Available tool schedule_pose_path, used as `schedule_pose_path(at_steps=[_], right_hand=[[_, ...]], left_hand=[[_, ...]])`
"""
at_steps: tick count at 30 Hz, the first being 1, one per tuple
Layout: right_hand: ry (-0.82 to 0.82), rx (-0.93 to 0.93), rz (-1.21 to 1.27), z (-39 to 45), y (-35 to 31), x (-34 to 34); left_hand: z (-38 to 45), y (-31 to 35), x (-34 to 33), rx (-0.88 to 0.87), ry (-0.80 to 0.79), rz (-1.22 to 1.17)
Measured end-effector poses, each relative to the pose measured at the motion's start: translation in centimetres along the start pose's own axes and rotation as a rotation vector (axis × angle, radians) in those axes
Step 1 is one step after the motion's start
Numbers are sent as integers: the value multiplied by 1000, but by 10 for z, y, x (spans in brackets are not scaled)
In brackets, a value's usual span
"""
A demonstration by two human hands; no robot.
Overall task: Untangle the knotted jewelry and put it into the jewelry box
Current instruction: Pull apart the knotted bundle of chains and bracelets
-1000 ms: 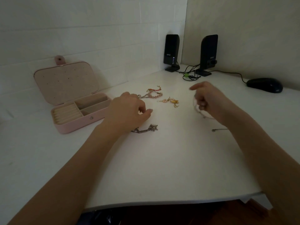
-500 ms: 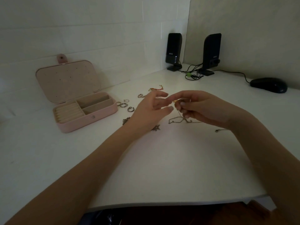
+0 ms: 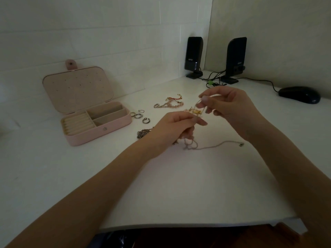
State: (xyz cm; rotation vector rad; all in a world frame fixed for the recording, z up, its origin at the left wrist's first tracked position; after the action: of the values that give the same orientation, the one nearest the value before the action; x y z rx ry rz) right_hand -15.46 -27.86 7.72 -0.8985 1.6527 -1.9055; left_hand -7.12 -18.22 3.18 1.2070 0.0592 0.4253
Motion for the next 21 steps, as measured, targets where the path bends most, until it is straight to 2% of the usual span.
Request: schedule_pose_path(at_steps=[4, 7, 9, 12, 15, 21], right_hand=[[279, -62, 91, 6, 14, 38], [485, -69, 167, 4, 22, 66], [578, -67, 246, 2, 28, 80], [701, -85, 319, 1, 39, 100], [768, -109, 284, 8, 42, 125], [784, -123, -81, 41, 49, 175]], left_hand=[[-1, -2, 6, 10, 19, 99], [-1, -2, 15, -16, 79, 264], [-1, 1, 22, -62, 129, 384], [0, 4, 31, -61, 252, 399], [10, 12, 24, -50, 292, 396], [37, 2, -15, 35, 374, 322]])
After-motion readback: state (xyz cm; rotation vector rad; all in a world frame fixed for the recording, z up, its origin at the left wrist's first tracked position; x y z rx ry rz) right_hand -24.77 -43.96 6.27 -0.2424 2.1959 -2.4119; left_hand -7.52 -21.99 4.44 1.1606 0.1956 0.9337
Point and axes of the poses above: each hand's wrist, its own z-axis towards the middle knuckle, its own x-axis out of the back of the hand, y = z × x, the point moved 9 cm from there along z, towards the middle knuckle, and after that the axes turned 15 degrees about -x, right-handed, at the moved point
